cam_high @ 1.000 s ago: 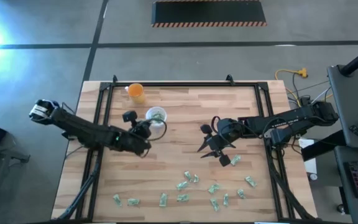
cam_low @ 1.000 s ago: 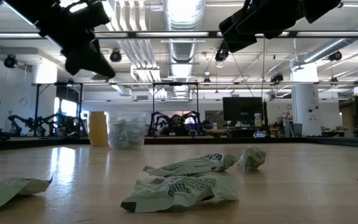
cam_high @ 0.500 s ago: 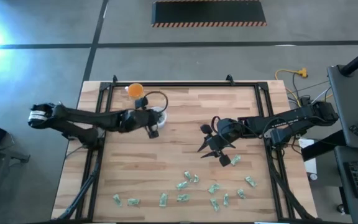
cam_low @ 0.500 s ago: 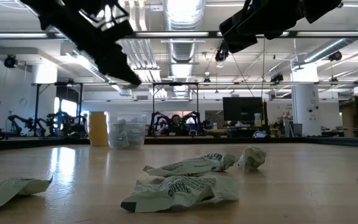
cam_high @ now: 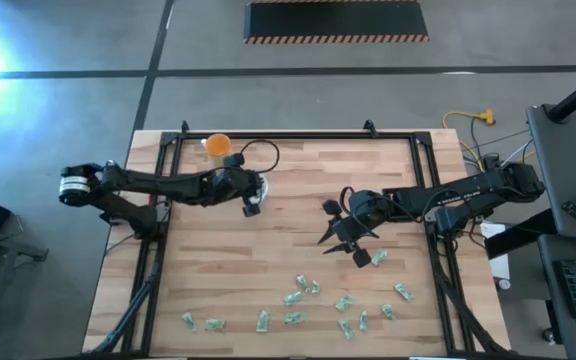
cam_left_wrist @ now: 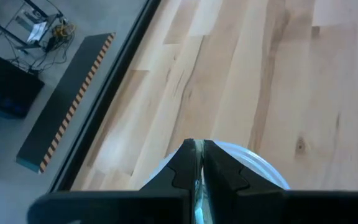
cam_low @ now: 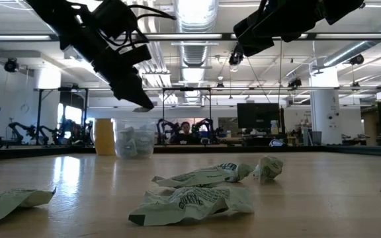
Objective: Pick and place Stevia / Truvia into bins
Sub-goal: Put the stevia packet into the transparent container
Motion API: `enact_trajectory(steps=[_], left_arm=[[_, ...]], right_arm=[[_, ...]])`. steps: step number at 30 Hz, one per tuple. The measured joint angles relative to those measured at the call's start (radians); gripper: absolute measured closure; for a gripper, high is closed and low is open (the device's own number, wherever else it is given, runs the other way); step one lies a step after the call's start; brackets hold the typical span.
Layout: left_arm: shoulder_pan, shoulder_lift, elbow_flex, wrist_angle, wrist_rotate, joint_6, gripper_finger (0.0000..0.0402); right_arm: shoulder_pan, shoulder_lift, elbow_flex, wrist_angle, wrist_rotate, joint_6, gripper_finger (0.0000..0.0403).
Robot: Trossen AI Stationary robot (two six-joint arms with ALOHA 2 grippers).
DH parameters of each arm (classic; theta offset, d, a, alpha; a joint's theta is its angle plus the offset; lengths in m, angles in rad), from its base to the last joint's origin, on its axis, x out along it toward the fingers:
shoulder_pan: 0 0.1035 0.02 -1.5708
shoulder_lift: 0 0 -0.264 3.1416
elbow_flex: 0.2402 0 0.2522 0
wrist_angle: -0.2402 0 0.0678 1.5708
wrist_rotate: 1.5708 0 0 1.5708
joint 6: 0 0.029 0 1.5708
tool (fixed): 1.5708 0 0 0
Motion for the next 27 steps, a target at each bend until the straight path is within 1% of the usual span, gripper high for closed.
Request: enact_trajectory(steps=[2,4,11,15,17,22,25,27], left_arm=[[0.006,0.006,0.000,-0.002,0.000,0.000,0.0397],[0.008,0.009,0.000,-0.002,0.000,0.001,0.0385],[0.018,0.012,0.000,-0.003,-0.002,-0.005,0.0307],[0.017,0.000,0.000,-0.031,0.001,-0.007,0.0275],[0.009,-0.023,0.004,-0.089,0.032,-0.018,0.0266],[-0.029,-0.114,0.021,-0.265,0.182,-0.095,0.0260],[-0.074,-0.168,0.007,-0.309,0.247,-0.126,0.0260],[-0.112,-0.199,-0.002,-0.340,0.256,-0.140,0.0260]], right_arm=[[0.000,0.000,0.000,0.000,0.000,0.000,0.0280],[0.000,0.000,0.000,0.000,0.000,0.000,0.0280],[0.000,0.000,0.000,0.000,0.000,0.000,0.0280],[0.000,-0.001,0.000,-0.019,0.000,0.008,0.0280],[0.001,-0.007,0.000,-0.081,0.019,0.021,0.0280],[0.011,-0.032,0.000,-0.288,0.177,0.128,0.0280],[0.023,-0.034,0.000,-0.360,0.188,0.204,0.0280],[0.039,-0.034,0.000,-0.403,0.189,0.247,0.0280]])
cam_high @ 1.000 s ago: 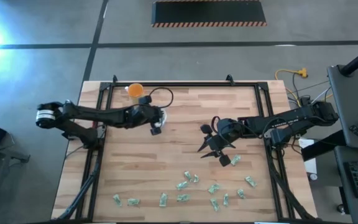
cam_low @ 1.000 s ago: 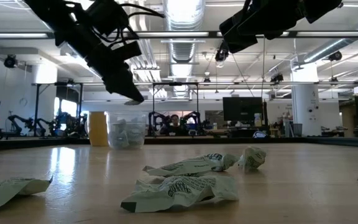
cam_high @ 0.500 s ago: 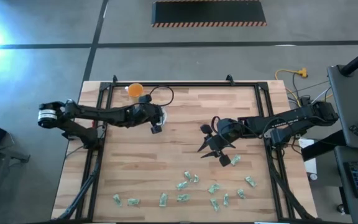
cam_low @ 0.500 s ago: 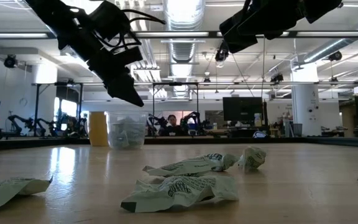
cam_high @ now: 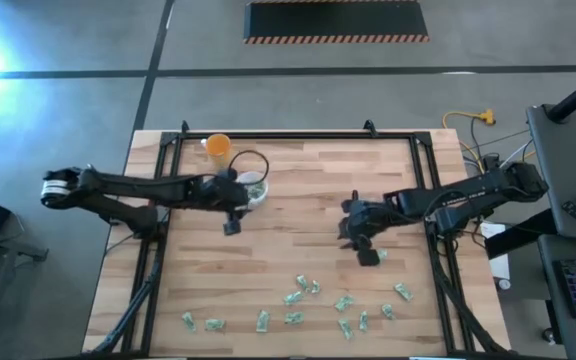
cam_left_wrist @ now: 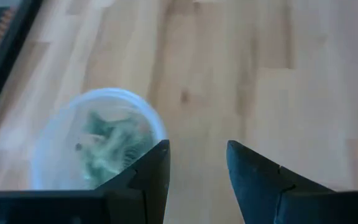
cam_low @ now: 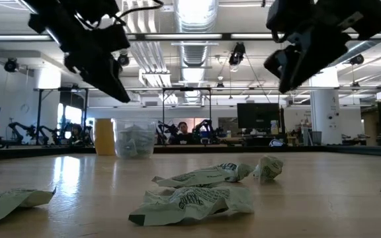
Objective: Pick and place Stevia / Truvia into bins
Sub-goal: Put the stevia packet into the transparent container
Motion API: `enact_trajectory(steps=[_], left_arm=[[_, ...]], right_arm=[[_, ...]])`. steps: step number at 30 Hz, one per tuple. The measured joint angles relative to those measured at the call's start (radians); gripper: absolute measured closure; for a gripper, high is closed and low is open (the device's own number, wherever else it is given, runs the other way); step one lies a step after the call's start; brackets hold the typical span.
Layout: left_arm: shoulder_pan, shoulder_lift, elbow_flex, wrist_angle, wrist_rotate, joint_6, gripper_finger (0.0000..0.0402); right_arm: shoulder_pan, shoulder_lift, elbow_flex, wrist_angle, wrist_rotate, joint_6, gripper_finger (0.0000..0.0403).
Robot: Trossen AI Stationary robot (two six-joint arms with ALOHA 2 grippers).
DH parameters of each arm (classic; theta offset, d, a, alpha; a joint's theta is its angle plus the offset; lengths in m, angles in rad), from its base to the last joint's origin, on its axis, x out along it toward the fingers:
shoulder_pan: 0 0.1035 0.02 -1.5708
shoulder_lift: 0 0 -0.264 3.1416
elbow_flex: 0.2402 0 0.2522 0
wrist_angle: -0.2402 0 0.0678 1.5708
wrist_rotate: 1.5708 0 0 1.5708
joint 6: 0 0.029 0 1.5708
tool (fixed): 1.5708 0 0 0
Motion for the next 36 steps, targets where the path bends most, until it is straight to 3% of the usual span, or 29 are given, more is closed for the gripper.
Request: enact_trajectory(steps=[7,15,25,30,36], left_arm=[[-0.113,-0.056,-0.037,0.032,0.005,0.005,0.0259],[-0.123,-0.077,-0.056,0.043,0.002,0.008,0.0259],[-0.123,-0.069,-0.056,0.043,-0.001,0.008,0.0259],[-0.123,-0.068,-0.056,0.042,-0.001,0.008,0.0259],[-0.123,-0.068,-0.056,0.043,-0.001,0.008,0.0259]], right_arm=[[0.071,0.008,0.000,-0.170,0.088,0.142,0.0292],[0.120,0.008,-0.043,-0.291,0.100,0.365,0.0310],[0.125,0.008,-0.129,-0.309,0.092,0.646,0.0325],[0.154,0.008,-0.196,-0.302,0.041,0.617,0.0321],[0.202,0.006,-0.205,-0.294,0.134,0.543,0.0307]])
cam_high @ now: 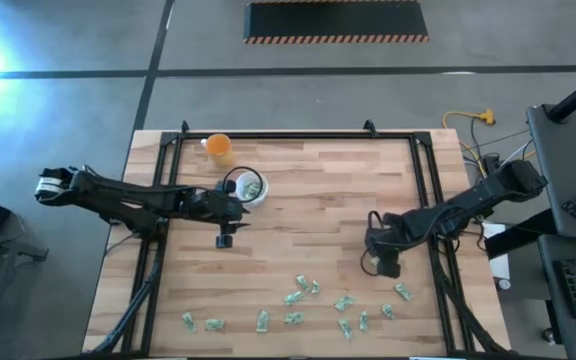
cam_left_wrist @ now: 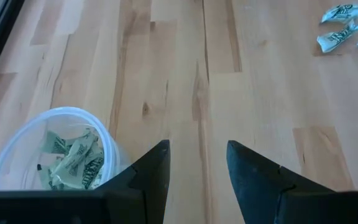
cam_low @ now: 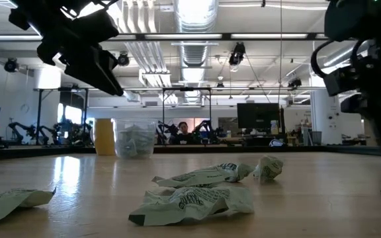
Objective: Pick and place Stevia / Truvia into bins
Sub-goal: Put the stevia packet into the transparent container
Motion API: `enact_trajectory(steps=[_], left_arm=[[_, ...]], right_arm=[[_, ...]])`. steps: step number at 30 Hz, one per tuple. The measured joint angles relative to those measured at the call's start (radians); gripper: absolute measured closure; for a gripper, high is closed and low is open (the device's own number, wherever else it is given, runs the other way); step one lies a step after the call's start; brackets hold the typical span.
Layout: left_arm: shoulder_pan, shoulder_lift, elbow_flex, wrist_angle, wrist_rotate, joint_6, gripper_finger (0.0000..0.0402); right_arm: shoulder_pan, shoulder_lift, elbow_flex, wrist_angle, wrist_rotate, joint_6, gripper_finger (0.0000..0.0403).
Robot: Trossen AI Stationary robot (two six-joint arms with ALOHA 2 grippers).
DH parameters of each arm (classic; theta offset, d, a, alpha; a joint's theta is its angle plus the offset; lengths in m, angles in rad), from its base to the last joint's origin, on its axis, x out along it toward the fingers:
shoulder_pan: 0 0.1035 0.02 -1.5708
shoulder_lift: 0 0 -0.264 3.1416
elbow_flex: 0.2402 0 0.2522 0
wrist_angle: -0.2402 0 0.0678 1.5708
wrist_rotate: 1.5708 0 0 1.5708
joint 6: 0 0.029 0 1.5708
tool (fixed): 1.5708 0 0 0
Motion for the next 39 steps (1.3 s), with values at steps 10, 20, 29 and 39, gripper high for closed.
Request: enact_trajectory(steps=[10,20,29,39], left_arm=[[0.000,0.000,0.000,0.000,0.000,0.000,0.0259],[0.000,0.000,-0.002,0.000,0.001,0.000,0.0259],[0.000,0.000,-0.015,0.013,0.001,0.000,0.0259],[0.000,0.000,-0.015,0.019,0.001,0.001,0.0259]], right_arm=[[0.086,0.000,-0.019,0.011,0.072,-0.077,0.0281],[0.113,0.000,-0.038,0.073,0.070,-0.060,0.0263],[0.113,0.000,-0.063,0.182,0.068,-0.057,0.0268],[0.113,-0.004,-0.120,0.244,0.077,0.018,0.0288]])
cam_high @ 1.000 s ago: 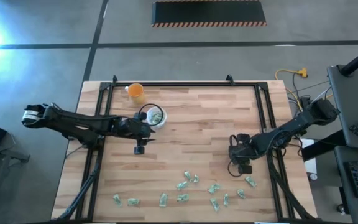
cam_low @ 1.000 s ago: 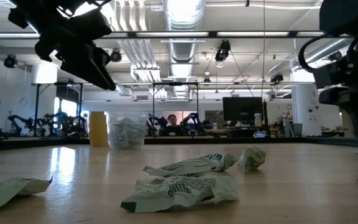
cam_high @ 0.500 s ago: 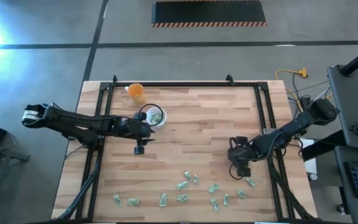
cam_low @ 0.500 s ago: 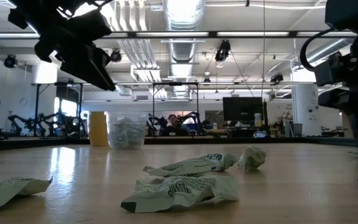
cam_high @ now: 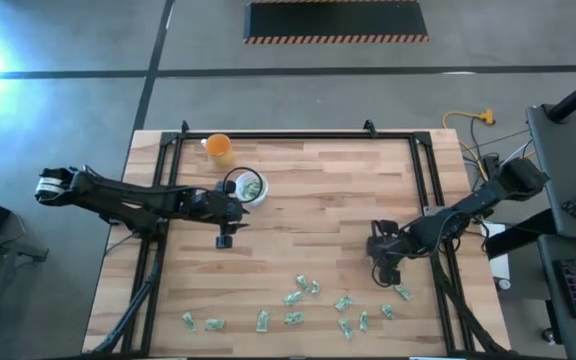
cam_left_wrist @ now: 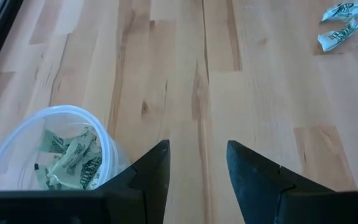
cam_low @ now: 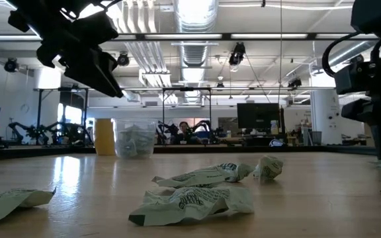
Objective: Pick and place Stevia / Truvia into bins
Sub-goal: Put the stevia packet into the transparent container
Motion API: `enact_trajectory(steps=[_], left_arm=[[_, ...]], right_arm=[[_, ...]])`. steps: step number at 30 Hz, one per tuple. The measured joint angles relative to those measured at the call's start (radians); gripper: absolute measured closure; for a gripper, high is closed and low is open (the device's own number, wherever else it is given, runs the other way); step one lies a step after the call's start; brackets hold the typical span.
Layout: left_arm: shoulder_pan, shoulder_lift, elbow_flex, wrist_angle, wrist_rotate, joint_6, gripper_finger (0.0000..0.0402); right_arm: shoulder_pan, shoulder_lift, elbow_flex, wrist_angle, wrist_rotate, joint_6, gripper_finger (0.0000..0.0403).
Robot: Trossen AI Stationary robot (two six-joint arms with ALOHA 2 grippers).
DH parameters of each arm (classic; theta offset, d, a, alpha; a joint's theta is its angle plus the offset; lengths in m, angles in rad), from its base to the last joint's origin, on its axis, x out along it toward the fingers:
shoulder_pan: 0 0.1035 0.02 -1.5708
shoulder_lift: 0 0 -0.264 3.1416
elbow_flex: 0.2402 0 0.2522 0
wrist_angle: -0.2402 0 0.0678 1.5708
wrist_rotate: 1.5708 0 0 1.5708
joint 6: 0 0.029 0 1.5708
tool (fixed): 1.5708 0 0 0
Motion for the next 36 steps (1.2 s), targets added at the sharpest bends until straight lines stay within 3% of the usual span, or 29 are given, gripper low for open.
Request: enact_trajectory(steps=[12,17,21,27,36], left_arm=[[0.000,0.000,0.000,0.007,0.000,0.001,0.0259],[0.000,0.000,0.000,0.006,0.000,0.001,0.0259],[-0.004,-0.010,0.003,0.000,0.000,0.000,0.0259],[-0.036,-0.059,0.007,-0.101,-0.005,-0.058,0.0259],[-0.154,-0.179,0.001,-0.160,-0.078,-0.147,0.0259]], right_arm=[[0.000,0.006,0.037,-0.019,0.002,-0.040,0.0386],[0.000,0.007,0.068,-0.013,0.017,-0.093,0.0390],[0.000,0.007,0.101,0.006,0.105,-0.161,0.0390],[-0.002,0.006,0.119,0.202,0.288,-0.384,0.0390],[-0.049,0.005,0.118,0.497,0.356,-0.670,0.0390]])
